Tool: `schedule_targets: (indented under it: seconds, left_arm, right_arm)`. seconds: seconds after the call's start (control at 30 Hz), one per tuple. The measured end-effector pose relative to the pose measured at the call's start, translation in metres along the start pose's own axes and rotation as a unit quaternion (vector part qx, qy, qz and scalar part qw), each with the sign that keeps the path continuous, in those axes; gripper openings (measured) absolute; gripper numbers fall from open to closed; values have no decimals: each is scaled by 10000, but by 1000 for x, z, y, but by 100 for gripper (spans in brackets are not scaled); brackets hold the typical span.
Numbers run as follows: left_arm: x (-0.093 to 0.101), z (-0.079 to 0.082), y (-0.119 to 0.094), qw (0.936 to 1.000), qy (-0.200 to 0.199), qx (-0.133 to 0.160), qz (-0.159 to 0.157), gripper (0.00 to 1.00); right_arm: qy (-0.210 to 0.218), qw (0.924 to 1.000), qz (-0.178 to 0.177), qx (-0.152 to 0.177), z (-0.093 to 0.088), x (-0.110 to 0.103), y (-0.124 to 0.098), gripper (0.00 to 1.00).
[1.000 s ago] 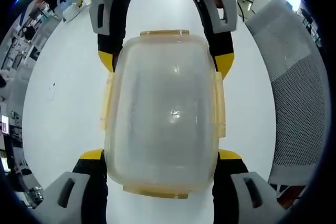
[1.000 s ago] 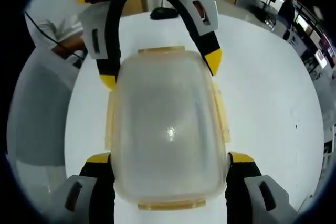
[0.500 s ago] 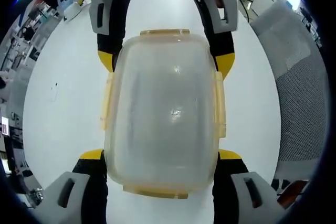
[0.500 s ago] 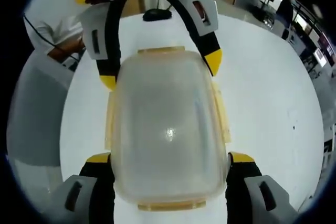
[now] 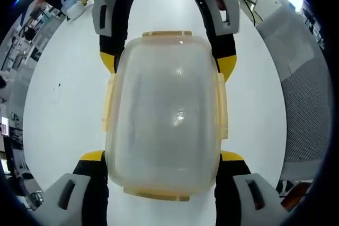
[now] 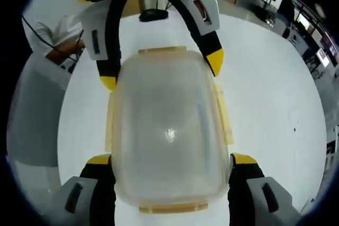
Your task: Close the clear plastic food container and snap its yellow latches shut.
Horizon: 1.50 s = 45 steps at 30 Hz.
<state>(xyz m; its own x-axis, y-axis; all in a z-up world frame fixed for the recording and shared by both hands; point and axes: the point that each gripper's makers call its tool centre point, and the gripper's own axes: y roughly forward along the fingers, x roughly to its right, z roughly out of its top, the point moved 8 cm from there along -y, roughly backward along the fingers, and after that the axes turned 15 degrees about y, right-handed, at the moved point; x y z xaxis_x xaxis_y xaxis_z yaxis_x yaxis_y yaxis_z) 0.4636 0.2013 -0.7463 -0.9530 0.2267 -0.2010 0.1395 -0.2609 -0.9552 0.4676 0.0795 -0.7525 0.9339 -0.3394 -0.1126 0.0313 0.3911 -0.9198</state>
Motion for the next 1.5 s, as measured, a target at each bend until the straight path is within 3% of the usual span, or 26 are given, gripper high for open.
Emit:
schedule_targets:
  seconds: [0.9,1.07,1.13,1.17,1.23,1.33,1.5]
  left_arm:
    - [0,-1,-1,9999,-5,113,42,84]
    - [-1,2,0,9998,129,-107,-76,85]
    - [2,2,0,9995,223,-109,-219,94]
    - [8,4,3,9988,177,58,-445,99]
    - [7,-1,2,9995,94,-169,-251,99]
    - [5,2,0,9998,203,-61,-28,99]
    - [5,1,-1,9998,188,-76,9,99]
  right_arm:
    - [-1,10000,-46,-43,0,-1,-1,89]
    - [32,10000,-14,-16,0,-1,-2,89]
    - [3,10000,-6,-29,1,-2,-2,89]
    - [-15,10000,-10,-33,1,-2,-2,90]
    - [-144,9999,56,-39,0,-7,-1,95]
    - [-282,9996,11,-85,0,-12,0,99]
    - [-259,9996,-98,105,4,-10,-5,100]
